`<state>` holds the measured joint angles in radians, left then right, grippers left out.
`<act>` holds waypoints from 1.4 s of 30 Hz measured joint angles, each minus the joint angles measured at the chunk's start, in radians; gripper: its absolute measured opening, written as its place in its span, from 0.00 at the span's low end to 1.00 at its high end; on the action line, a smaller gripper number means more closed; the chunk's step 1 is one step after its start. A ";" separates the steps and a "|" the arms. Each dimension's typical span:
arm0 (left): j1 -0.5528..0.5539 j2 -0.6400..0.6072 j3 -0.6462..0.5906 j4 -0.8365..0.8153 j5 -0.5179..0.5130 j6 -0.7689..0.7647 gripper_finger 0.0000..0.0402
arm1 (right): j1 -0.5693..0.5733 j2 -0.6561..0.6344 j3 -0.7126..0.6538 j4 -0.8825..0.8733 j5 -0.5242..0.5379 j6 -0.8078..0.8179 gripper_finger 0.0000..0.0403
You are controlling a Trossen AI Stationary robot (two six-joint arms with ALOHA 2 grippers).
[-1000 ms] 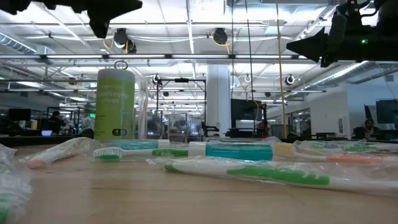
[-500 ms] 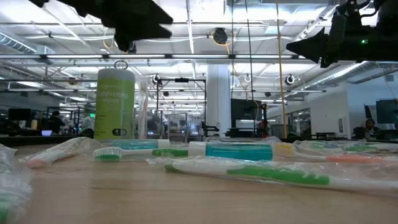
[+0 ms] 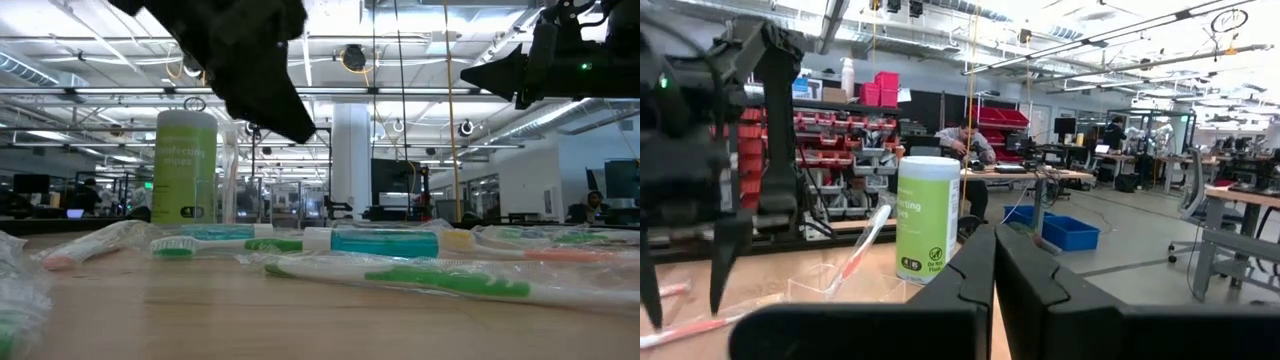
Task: Pick & Place toothbrushing station
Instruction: Put the blue mouthwash into the transparent organizer
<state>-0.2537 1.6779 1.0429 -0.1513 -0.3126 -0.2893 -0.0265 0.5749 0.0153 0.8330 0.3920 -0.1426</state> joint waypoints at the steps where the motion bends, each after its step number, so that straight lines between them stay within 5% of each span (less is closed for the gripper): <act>1: 0.006 0.021 0.014 -0.015 0.011 0.029 0.40 | 0.000 0.000 0.000 0.000 0.000 0.003 0.01; 7: 0.044 0.118 0.068 -0.060 0.005 0.267 0.40 | 0.000 0.000 0.000 -0.003 0.000 0.002 0.01; 16: 0.146 0.165 0.154 -0.170 0.130 0.307 0.44 | 0.000 0.003 0.000 -0.008 0.000 0.000 0.01; 25: 0.203 0.179 0.198 -0.360 0.211 0.209 0.56 | 0.000 0.002 0.000 -0.008 0.000 -0.001 0.01; 34: 0.205 0.270 0.197 -0.434 0.202 0.139 0.51 | 0.000 0.006 0.000 -0.023 0.001 -0.009 0.01; 42: 0.200 0.232 0.212 -0.580 0.199 0.074 0.49 | 0.000 0.013 0.000 -0.022 0.002 -0.016 0.01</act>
<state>-0.0541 1.9101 1.2552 -0.7308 -0.1134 -0.2153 -0.0265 0.5881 0.0154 0.8108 0.3935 -0.1587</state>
